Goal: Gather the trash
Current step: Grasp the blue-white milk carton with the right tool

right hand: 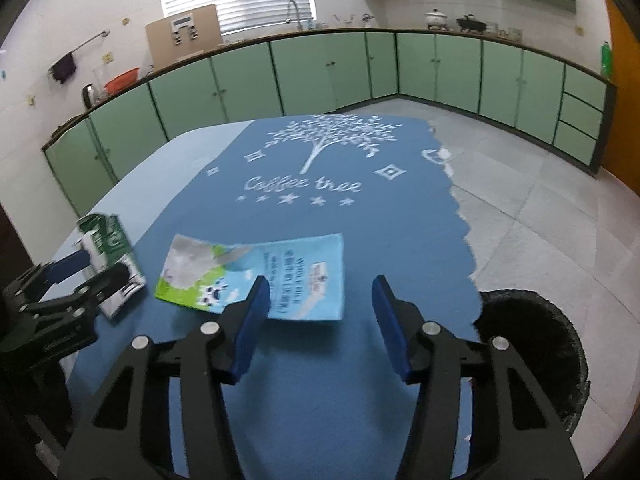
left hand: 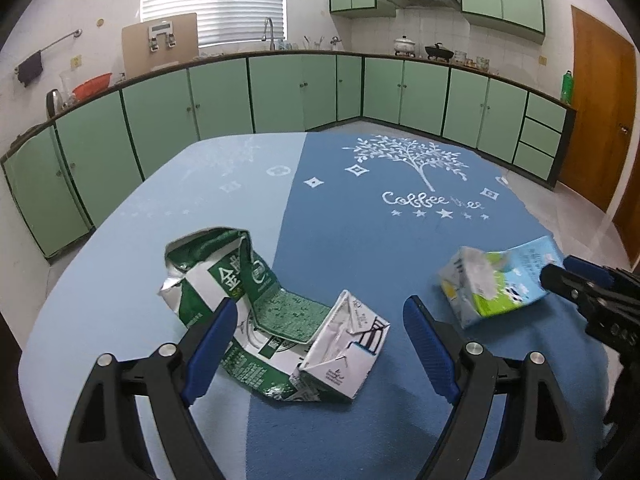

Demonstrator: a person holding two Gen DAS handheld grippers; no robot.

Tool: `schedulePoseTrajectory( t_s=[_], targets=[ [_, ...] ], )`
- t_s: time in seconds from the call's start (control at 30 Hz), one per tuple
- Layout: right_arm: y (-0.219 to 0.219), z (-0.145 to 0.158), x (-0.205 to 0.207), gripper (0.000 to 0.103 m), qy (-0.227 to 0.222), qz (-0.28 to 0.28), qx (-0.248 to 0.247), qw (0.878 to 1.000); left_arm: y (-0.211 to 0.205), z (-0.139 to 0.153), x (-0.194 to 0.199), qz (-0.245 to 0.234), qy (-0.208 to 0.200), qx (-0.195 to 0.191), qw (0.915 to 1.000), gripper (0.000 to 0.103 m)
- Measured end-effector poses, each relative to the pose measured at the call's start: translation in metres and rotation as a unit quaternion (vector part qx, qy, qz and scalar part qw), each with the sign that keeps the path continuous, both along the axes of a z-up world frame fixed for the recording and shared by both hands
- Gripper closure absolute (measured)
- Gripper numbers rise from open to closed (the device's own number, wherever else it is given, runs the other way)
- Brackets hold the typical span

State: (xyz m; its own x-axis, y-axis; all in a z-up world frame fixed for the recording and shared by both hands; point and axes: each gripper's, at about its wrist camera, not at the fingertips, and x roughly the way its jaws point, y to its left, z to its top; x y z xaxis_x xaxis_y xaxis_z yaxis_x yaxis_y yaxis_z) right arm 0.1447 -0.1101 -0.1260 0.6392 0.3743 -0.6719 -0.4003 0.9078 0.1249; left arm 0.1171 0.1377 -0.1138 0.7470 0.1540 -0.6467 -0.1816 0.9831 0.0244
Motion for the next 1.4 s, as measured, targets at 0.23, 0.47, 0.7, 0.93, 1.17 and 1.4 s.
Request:
schedulePoseTrajectory(
  t_s=[0.23, 0.47, 0.7, 0.93, 1.17, 1.4],
  targets=[
    [0.013, 0.002, -0.018, 0.054, 0.010, 0.032, 0.002, 0.999, 0.013, -0.002, -0.002, 0.020, 0.001, -0.001, 0.9998, 0.020],
    [0.027, 0.007, -0.032, 0.054, 0.020, 0.066, 0.009, 0.998, 0.020, -0.001, -0.006, 0.027, -0.004, -0.002, 0.9996, 0.020],
    [0.024, 0.008, -0.026, 0.036, -0.007, 0.053, -0.010, 0.999, 0.022, 0.001, -0.008, 0.029, -0.007, -0.005, 0.9996, 0.020],
    [0.028, 0.003, -0.012, 0.021, -0.028, 0.086, -0.041, 0.995, 0.021, 0.000, -0.007, 0.029, -0.007, -0.006, 0.9995, 0.020],
    [0.037, -0.001, -0.004, 0.021, -0.015, 0.118, -0.037, 0.992, 0.022, -0.002, -0.004, 0.030, -0.005, -0.002, 0.9995, 0.018],
    [0.046, -0.004, -0.001, 0.049, 0.003, 0.146, -0.035, 0.989, 0.023, -0.002, -0.002, 0.030, -0.006, -0.002, 0.9995, 0.017]
  ],
)
